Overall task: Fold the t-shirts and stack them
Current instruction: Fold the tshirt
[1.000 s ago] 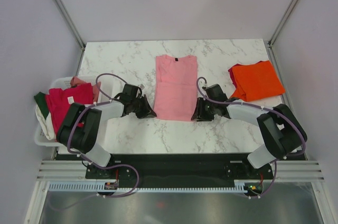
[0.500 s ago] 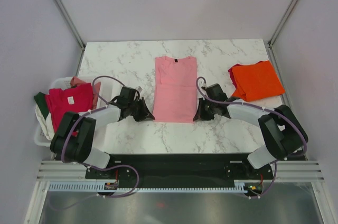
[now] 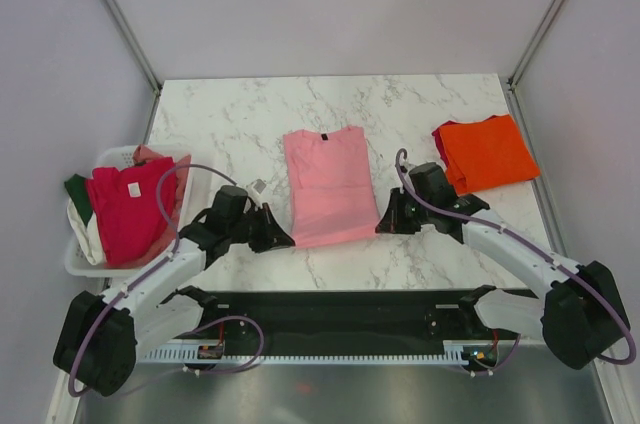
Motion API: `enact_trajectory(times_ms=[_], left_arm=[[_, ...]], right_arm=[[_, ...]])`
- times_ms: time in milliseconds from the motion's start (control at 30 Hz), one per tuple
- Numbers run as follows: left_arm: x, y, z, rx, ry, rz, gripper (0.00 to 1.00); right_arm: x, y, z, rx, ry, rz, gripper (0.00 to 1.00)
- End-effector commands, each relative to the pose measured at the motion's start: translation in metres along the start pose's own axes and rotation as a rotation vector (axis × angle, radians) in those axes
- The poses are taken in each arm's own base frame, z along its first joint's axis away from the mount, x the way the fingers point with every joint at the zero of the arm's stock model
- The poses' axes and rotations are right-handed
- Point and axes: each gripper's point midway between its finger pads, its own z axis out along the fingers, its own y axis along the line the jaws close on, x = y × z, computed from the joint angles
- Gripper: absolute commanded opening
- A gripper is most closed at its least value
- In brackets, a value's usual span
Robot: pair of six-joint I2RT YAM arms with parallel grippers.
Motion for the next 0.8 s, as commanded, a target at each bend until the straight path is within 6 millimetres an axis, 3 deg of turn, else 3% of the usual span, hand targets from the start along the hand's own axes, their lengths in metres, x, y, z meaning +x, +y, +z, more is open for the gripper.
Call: enact_trajectory(times_ms=[0, 133, 333, 467, 733, 767], left_arm=[[0.007, -0.013, -0.011, 0.035, 0.027, -0.054, 0.02], [-0.004, -0.034, -0.018, 0.081, 0.021, -0.05, 0.02], [-0.032, -0.049, -0.019, 0.084, -0.004, -0.046, 0.02], [-0.06, -0.056, -0.02, 0.088, -0.038, -0.041, 0.02], [-0.122, -0.06, -0.001, 0.067, -0.054, -0.071, 0.02], [-0.128, -0.06, 0.001, 0.066, -0.061, -0.072, 0.02]], right_arm=[[-0.001, -0.001, -0.016, 0.03, -0.01, -0.031, 0.0], [-0.023, 0.002, -0.029, 0.085, -0.063, -0.068, 0.0], [-0.063, 0.007, -0.039, 0.128, -0.139, -0.112, 0.0], [-0.09, -0.003, -0.028, 0.144, -0.139, -0.081, 0.0], [-0.17, 0.003, -0.014, 0.122, -0.207, -0.058, 0.0], [-0.175, -0.002, -0.004, 0.128, -0.19, -0.046, 0.0]])
